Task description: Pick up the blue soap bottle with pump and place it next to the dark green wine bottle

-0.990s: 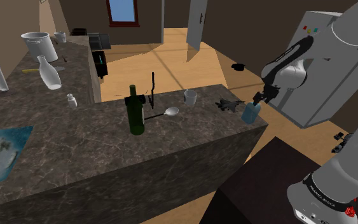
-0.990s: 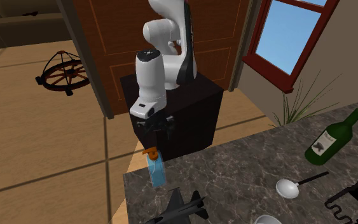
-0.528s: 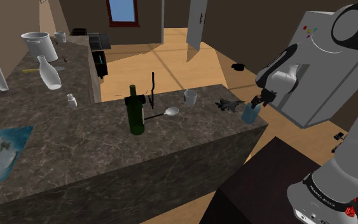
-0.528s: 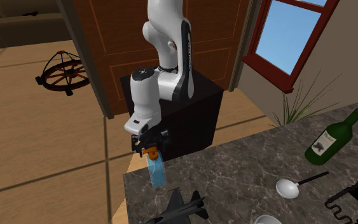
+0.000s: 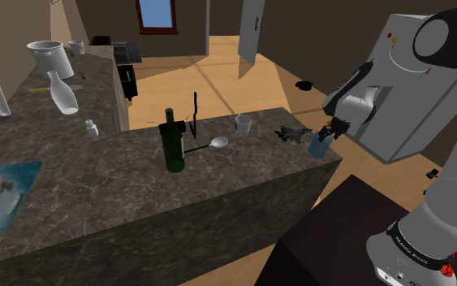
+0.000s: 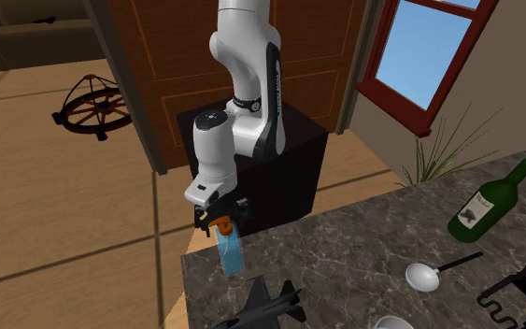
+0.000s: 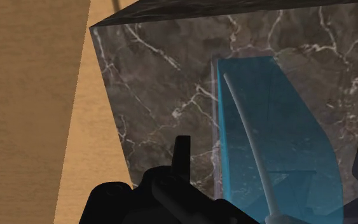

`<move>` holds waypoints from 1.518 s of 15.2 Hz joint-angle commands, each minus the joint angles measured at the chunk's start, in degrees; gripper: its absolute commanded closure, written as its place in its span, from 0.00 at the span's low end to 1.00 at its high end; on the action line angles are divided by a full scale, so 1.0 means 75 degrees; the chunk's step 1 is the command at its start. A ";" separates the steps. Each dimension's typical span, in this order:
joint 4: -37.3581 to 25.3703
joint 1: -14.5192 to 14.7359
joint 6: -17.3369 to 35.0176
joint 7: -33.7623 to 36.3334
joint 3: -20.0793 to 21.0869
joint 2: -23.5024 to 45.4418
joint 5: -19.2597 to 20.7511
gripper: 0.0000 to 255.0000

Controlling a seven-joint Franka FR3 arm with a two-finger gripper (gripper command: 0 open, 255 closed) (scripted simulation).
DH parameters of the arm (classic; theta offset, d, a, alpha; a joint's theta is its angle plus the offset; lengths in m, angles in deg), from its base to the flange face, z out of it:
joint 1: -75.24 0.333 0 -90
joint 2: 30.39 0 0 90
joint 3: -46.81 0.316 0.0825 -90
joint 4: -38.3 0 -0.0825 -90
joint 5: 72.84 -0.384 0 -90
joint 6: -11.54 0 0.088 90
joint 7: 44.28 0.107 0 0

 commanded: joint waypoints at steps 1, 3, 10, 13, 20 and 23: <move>-0.0003 -0.0004 0.0002 -0.0003 0.0003 0.0003 -0.0003 0.00; -0.0002 -0.0003 0.0001 -0.0002 0.0002 0.0003 -0.0002 0.00; 0.0000 -0.0004 0.0004 -0.0004 0.0004 0.0003 -0.0004 1.00; -0.0003 -0.0004 0.0002 -0.0003 0.0003 0.0003 -0.0003 1.00; 0.0159 0.0448 -0.0533 0.0457 -0.0567 -0.0678 0.0562 1.00; 0.0202 0.0622 -0.0769 0.0671 -0.0793 -0.0965 0.0836 1.00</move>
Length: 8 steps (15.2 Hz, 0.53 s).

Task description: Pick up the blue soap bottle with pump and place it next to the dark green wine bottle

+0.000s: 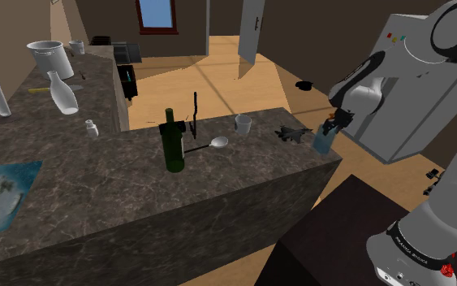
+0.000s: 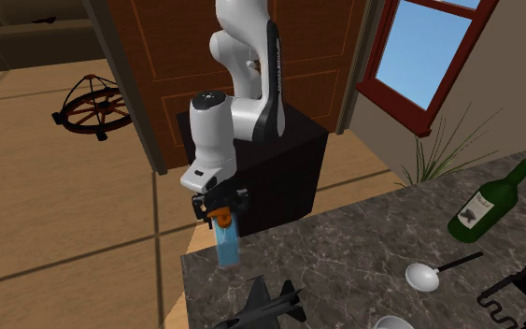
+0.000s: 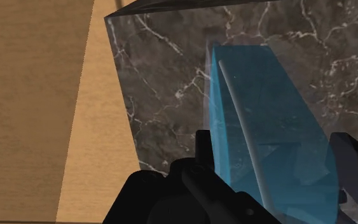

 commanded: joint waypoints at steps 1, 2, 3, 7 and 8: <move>0.0040 0.0095 -0.0164 0.0119 -0.0155 -0.0212 0.0189 1.00; 0.0049 0.0146 -0.0244 0.0193 -0.0224 -0.0307 0.0286 1.00; 0.0056 0.0196 -0.0325 0.0267 -0.0291 -0.0401 0.0383 1.00; 0.0063 0.0374 -0.0656 0.0561 -0.0532 -0.0773 0.0777 1.00; 0.0061 0.0413 -0.0741 0.0634 -0.0585 -0.0865 0.0875 1.00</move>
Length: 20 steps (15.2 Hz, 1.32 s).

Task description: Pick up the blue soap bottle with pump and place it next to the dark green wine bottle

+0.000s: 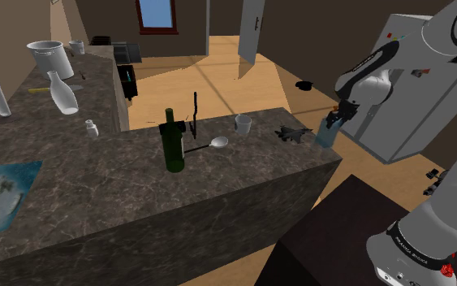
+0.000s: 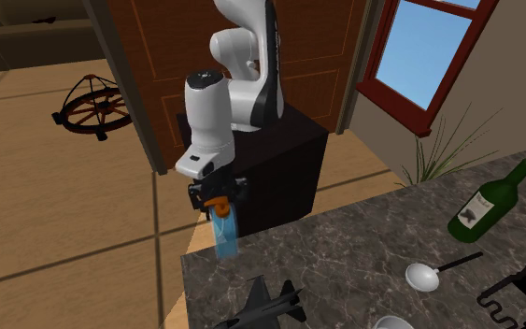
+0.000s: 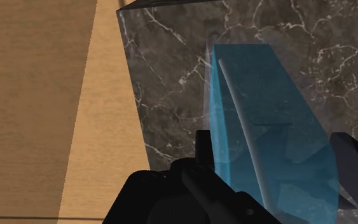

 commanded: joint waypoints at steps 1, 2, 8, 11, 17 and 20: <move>0.0029 0.0072 -0.0164 0.0135 -0.0118 -0.0215 0.0207 1.00; 0.0022 0.0105 -0.0250 0.0206 -0.0164 -0.0305 0.0305 1.00; -0.0062 0.0256 -0.0787 0.0611 -0.0379 -0.0831 0.0858 1.00; -0.0130 0.0302 -0.1066 0.0792 -0.0446 -0.1079 0.1108 1.00; -0.0317 0.0356 -0.1644 0.1101 -0.0519 -0.1536 0.1533 1.00; -0.0434 0.0368 -0.1940 0.1228 -0.0531 -0.1744 0.1708 1.00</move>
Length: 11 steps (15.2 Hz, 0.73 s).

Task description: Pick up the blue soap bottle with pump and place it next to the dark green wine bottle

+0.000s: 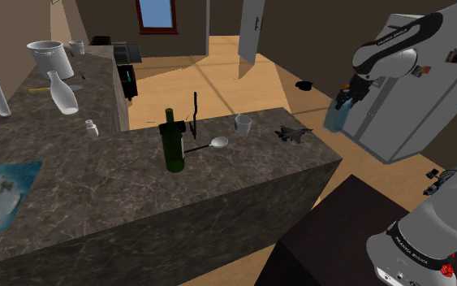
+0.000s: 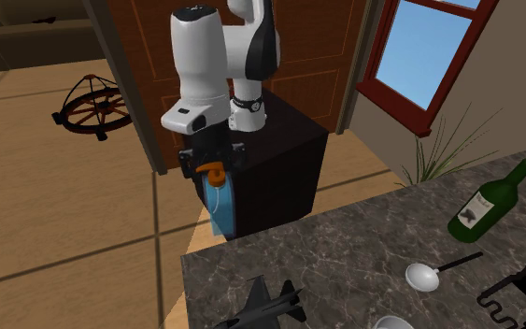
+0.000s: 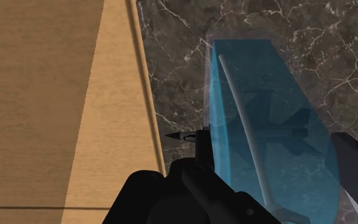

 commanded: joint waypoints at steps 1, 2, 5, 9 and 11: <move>-0.0078 -0.0004 -0.0192 0.0054 -0.0015 -0.0131 0.0103 1.00; -0.0123 -0.0002 -0.0292 0.0091 -0.0015 -0.0195 0.0153 1.00; -0.0267 0.0004 -0.0593 0.0192 -0.0011 -0.0376 0.0290 1.00; -0.0482 0.0007 -0.0998 0.0304 0.0006 -0.0592 0.0440 1.00; -0.0599 0.0008 -0.1201 0.0351 0.0016 -0.0689 0.0503 1.00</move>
